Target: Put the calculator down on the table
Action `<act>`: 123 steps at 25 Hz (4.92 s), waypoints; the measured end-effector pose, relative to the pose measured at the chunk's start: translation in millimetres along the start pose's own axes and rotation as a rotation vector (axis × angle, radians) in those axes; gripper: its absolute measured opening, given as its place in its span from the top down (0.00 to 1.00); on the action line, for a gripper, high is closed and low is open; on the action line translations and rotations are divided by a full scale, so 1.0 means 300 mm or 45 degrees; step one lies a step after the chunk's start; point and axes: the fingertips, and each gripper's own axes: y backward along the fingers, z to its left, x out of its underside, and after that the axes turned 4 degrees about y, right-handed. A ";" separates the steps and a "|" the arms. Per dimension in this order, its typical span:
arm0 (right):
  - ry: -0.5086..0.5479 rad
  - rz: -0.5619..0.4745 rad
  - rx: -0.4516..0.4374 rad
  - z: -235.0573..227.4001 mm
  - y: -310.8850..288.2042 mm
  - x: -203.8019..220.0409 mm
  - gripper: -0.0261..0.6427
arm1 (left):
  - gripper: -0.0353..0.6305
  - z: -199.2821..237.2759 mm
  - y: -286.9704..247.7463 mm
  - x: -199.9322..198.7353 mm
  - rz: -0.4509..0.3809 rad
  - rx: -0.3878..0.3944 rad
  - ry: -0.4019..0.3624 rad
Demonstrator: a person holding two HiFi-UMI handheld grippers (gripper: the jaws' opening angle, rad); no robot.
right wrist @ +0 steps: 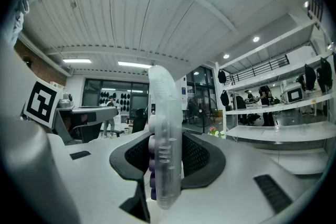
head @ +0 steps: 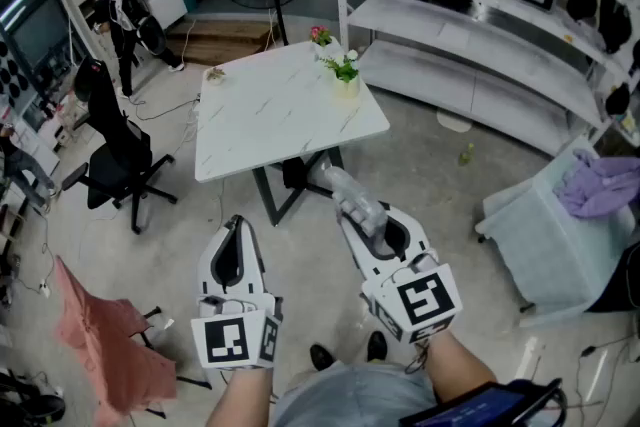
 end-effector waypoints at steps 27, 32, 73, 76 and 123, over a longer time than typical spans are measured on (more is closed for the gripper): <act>-0.088 0.074 -0.134 -0.185 -0.190 0.131 0.74 | 0.94 0.004 -0.180 0.190 0.113 -0.130 0.052; -0.106 0.083 -0.155 -0.175 -0.430 0.153 0.74 | 0.94 0.174 -0.355 0.219 0.100 -0.129 0.049; -0.207 0.168 -0.120 -0.608 -1.646 0.236 0.74 | 0.94 0.719 -1.509 0.408 0.163 0.002 -0.012; -0.217 0.171 -0.149 -0.659 -1.733 0.227 0.74 | 0.94 0.731 -1.602 0.410 0.184 -0.006 -0.023; -0.348 0.681 -0.217 -0.559 -2.128 0.738 0.74 | 0.94 1.063 -1.857 0.591 0.301 -0.053 0.028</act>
